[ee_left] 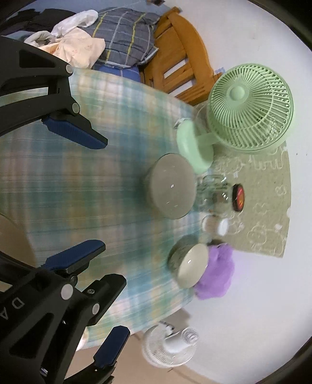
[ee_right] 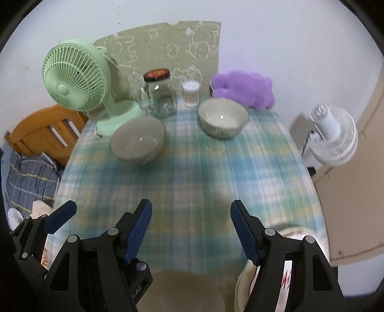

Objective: Organize plates and bowls
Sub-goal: 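Move both grippers to the grey-green bowl by the fan and grasp its rim, then lift the second grey-green bowl with both grippers, then carry the second bowl with both grippers toward the plate stack, then lower the bowl onto the table beside the plates and open both grippers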

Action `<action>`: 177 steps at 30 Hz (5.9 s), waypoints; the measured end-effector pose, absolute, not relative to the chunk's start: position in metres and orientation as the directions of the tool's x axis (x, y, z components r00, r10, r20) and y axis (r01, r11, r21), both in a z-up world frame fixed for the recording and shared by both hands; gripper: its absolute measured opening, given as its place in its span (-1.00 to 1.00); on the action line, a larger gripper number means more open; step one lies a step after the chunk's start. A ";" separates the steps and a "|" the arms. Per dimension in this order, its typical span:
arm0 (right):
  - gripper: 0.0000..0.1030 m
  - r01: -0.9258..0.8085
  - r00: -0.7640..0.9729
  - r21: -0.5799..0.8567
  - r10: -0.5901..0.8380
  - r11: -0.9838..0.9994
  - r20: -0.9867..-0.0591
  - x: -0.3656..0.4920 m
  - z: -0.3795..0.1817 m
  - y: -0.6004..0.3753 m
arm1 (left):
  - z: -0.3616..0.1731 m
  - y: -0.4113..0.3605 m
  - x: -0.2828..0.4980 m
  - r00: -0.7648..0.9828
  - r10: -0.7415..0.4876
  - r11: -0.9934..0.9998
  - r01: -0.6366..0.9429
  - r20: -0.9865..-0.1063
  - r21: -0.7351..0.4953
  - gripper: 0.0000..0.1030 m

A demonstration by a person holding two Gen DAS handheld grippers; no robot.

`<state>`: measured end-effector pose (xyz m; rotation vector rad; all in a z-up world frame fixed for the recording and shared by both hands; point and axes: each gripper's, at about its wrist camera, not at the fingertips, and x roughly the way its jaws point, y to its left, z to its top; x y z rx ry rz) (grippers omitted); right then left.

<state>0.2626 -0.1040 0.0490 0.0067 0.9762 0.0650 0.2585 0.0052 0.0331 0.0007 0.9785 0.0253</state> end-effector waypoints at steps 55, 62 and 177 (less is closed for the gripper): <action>-0.64 -0.307 0.432 0.134 0.264 0.942 -0.862 0.479 -0.062 -0.038 | -0.066 0.055 0.428 0.457 0.224 0.944 -0.320 -0.861 0.076 -0.49; -0.64 -0.294 0.433 0.128 0.251 0.947 -0.866 0.467 -0.055 -0.047 | -0.062 0.047 0.415 0.459 0.207 0.951 -0.302 -0.864 0.068 -0.49; -0.25 0.115 0.444 0.015 -0.037 0.993 -0.895 0.141 -0.018 -0.126 | -0.030 -0.020 0.146 0.430 -0.157 0.976 0.204 -0.889 -0.074 0.42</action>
